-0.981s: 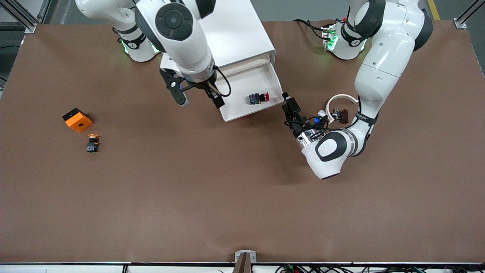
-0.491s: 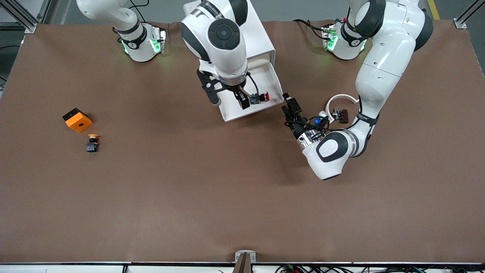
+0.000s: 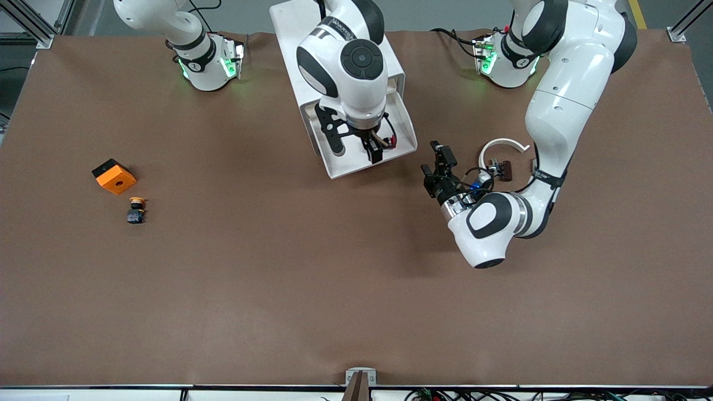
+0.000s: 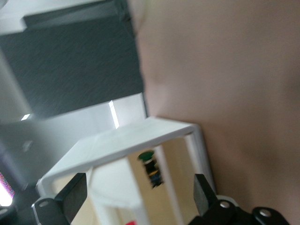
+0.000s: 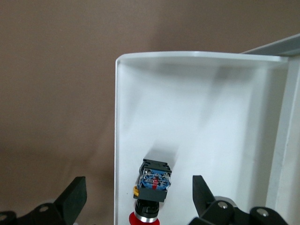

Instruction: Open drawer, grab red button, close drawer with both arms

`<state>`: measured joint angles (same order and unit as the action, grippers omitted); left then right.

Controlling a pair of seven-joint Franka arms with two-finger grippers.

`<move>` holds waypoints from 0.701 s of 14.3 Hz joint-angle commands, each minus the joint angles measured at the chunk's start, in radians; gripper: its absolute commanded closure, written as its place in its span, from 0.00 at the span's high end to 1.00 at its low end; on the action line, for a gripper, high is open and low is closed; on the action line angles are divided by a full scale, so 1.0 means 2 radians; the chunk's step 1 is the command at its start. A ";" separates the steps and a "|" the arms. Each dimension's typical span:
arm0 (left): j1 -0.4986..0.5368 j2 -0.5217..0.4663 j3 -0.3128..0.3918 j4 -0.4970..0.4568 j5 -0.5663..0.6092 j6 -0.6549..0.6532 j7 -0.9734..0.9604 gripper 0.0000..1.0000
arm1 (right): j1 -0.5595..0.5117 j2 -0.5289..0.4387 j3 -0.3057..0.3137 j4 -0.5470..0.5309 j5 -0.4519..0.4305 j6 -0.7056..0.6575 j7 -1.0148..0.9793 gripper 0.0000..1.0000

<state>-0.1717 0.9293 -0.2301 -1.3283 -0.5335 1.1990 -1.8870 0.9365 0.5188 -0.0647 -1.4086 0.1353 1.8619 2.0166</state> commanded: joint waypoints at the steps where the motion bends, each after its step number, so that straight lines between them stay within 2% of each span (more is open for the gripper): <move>1: 0.008 -0.015 -0.003 -0.003 0.050 0.032 0.091 1.00 | 0.009 0.021 -0.007 0.014 -0.006 0.010 0.014 1.00; 6: 0.007 -0.047 -0.003 -0.011 0.102 0.095 0.266 1.00 | 0.010 0.053 -0.006 0.016 -0.002 0.033 0.047 1.00; 10: 0.001 -0.061 -0.021 -0.009 0.155 0.113 0.339 1.00 | 0.010 0.054 -0.006 0.016 0.003 0.032 0.047 1.00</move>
<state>-0.1630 0.8411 -0.2476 -1.3229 -0.2881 1.4014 -1.2722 0.9428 0.6140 -0.0666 -1.4008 0.1365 1.9333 2.0887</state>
